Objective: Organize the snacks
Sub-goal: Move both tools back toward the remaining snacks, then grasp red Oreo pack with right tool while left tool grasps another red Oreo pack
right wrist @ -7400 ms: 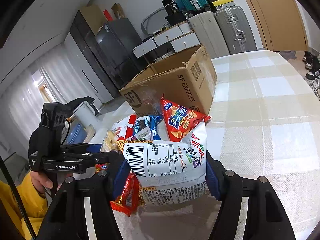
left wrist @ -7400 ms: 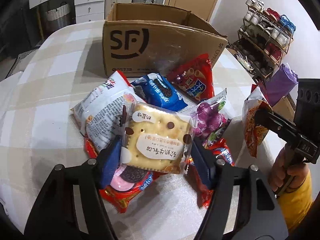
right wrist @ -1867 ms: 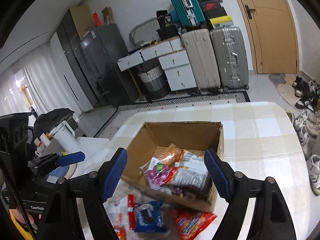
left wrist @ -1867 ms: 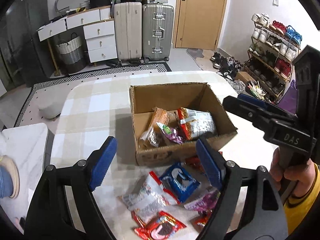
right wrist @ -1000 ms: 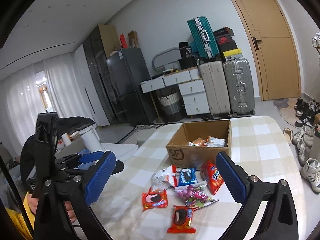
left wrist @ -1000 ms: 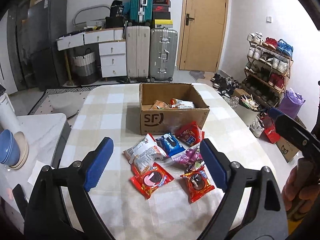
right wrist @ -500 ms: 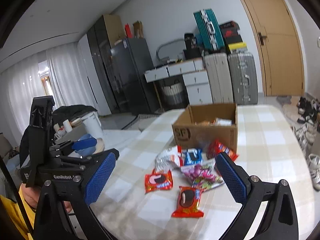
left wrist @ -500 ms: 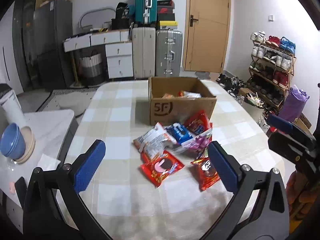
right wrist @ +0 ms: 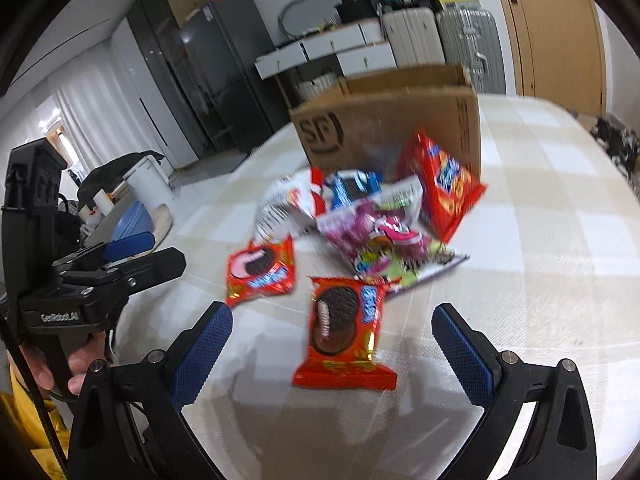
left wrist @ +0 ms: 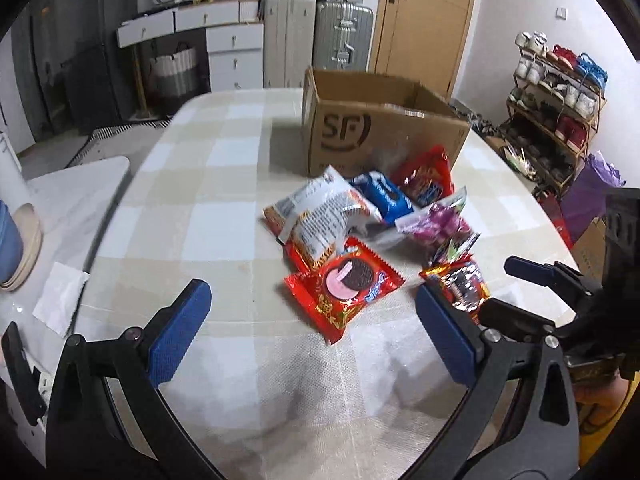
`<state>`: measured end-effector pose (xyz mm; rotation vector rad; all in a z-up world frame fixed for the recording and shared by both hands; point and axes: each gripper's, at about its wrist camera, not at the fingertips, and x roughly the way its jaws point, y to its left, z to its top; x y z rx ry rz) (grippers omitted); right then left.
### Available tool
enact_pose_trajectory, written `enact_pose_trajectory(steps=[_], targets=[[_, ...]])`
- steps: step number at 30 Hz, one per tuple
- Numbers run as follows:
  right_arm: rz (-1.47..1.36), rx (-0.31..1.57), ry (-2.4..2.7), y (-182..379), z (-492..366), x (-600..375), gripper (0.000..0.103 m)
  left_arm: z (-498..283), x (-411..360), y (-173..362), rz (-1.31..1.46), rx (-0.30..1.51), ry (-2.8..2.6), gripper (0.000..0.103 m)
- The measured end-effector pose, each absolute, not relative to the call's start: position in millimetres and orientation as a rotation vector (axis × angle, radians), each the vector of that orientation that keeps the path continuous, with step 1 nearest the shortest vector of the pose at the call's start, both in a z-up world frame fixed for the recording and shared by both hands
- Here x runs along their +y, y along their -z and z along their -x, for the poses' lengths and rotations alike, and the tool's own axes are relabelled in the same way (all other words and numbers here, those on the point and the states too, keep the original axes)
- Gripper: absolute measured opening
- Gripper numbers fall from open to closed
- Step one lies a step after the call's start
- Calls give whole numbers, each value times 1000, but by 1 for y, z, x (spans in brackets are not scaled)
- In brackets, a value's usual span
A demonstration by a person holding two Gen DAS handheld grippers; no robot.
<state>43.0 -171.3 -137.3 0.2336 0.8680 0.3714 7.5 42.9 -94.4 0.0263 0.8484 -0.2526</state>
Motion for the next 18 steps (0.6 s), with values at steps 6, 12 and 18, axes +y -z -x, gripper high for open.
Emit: enact_pose_trajectory(steps=[6,12,18], targets=[[-230,907,-386,153,-55,-165,100,-24,40,120,-19,902,264,102],[-180,939,-369,158,-62,-156,73,-37,37,139,-12,946,277,102],[-96,945,-345,158,-64,-146,45,-39,39,144,0,962,270,102]])
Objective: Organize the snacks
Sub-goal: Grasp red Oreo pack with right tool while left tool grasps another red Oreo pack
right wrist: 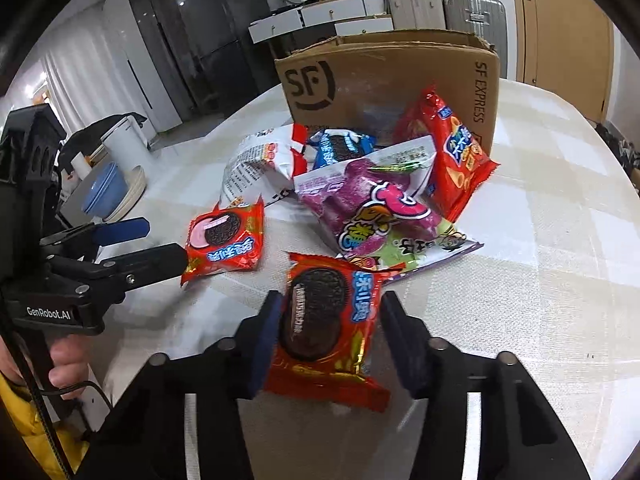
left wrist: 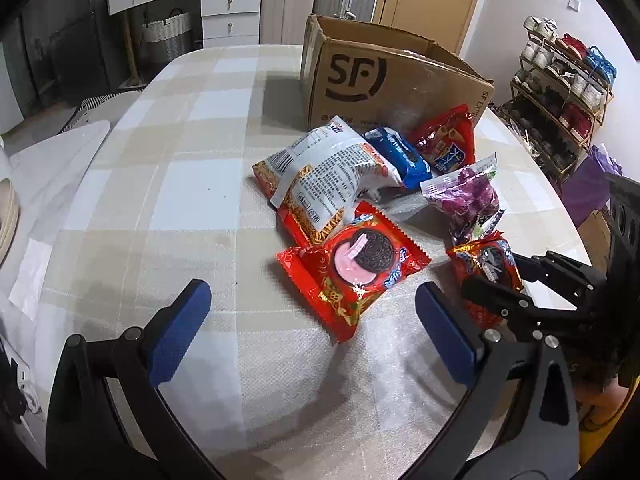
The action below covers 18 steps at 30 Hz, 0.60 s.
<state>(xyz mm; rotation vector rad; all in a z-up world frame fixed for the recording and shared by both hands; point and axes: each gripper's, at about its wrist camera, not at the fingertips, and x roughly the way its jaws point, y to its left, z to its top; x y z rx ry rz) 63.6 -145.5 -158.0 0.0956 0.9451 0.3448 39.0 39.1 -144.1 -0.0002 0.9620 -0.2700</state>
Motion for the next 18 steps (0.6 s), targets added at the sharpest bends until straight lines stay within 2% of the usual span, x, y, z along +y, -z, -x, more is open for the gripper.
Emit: enact_pose_trajectory(steps=[18], targets=[[-135,887,-368,153,-51,-156,43,-33,42,149,-14,1008,214,102]])
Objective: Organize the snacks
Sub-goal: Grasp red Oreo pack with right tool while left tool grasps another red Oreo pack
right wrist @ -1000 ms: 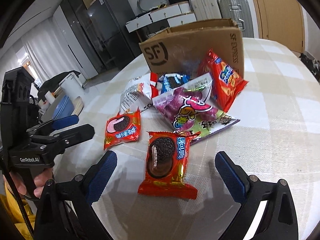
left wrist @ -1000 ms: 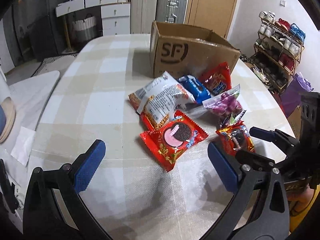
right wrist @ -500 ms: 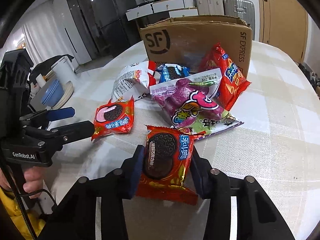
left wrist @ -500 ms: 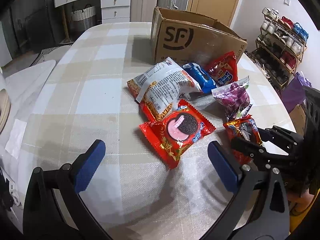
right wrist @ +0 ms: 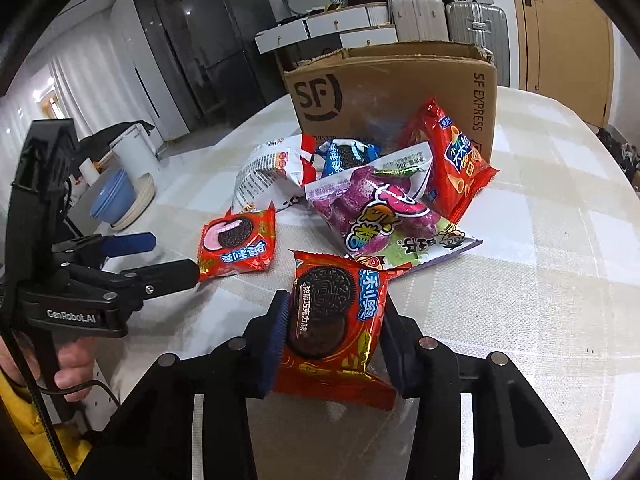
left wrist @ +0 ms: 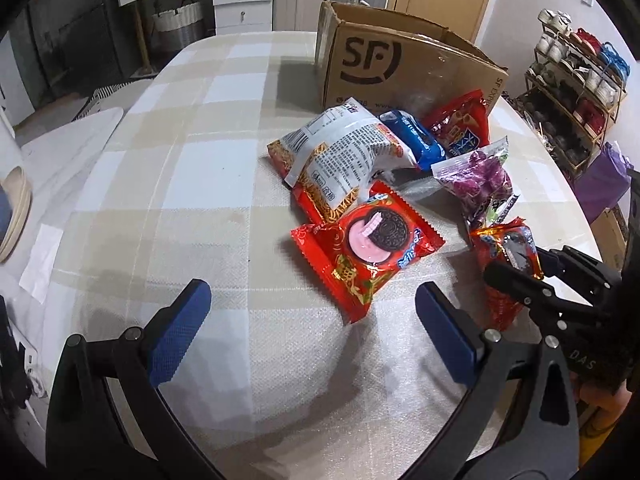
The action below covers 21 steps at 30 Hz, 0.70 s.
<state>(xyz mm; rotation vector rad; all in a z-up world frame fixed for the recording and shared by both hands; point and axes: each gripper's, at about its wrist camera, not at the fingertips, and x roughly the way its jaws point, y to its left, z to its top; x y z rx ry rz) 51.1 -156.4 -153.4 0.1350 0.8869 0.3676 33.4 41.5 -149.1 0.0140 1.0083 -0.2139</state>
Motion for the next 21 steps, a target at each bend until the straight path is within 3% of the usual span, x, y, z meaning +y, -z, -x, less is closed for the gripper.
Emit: enact_pose_trajectory(steps=[21], targets=[[-283,795,-441,147,-46,-196,43,-75,1,168,-30,1116,190,101]])
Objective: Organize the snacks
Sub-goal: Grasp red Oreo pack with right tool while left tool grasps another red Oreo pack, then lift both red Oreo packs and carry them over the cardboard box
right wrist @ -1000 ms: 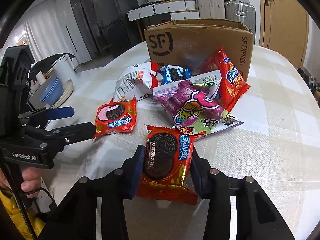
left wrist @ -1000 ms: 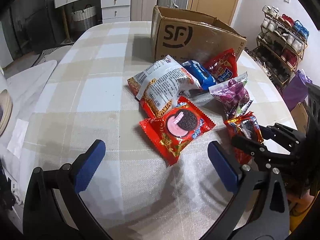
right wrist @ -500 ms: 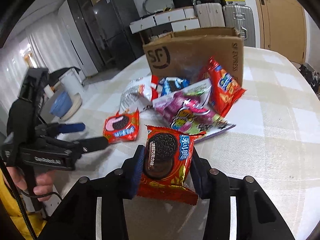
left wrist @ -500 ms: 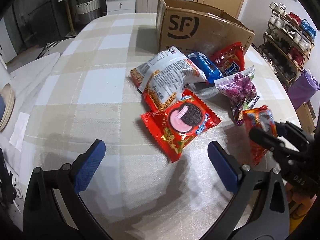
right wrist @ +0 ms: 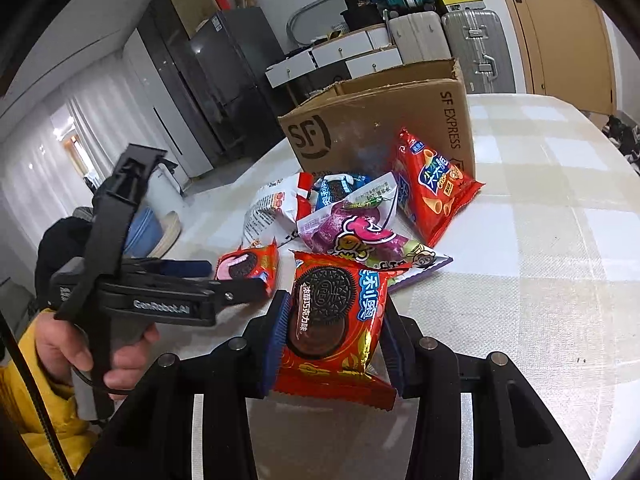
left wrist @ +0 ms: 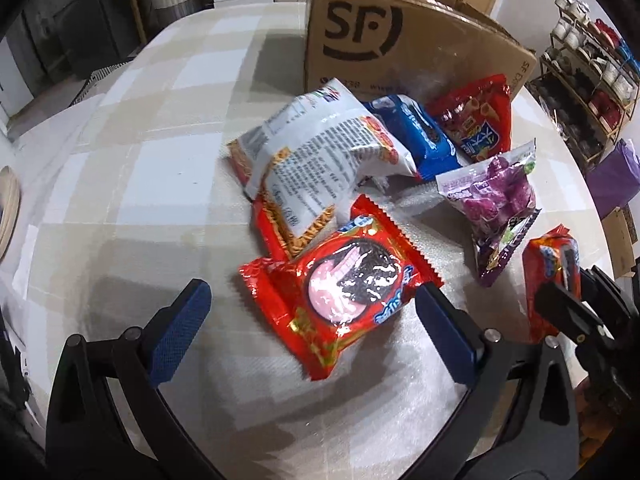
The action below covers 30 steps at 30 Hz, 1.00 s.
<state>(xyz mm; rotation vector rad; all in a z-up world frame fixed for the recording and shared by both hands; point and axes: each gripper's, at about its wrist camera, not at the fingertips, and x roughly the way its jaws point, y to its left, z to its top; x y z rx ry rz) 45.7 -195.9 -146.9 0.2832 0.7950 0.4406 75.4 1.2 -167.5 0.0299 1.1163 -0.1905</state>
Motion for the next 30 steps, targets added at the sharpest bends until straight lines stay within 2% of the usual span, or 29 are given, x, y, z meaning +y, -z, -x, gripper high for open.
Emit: enact_pose_trajectory(steps=[4,6,8,9,18,25,30], targets=[[-295,791,-447,147,-45,-197,43,-73,-5,170,-41,1106,202,87],[-293,788,-448,147,-45,-196,43,-68,-5,168,-38,1092,219,75],[-295,788,-449,147,-45,-197,43,-62,-7,166,-53,1078,237,52],[-298,786,-449,147,-45,-197,43,-60,-7,165,-56,1075,256,46],[-307,779,-440,146,-42,-200,43,-43,10,151,-43,1046,268,43],[-313,762,-418,139,-39,-202,43,-20,19,112,-36,949,269,43],[-313,717,-411,112,-33,-207,43,-9,18,79,-54,859,300,43]])
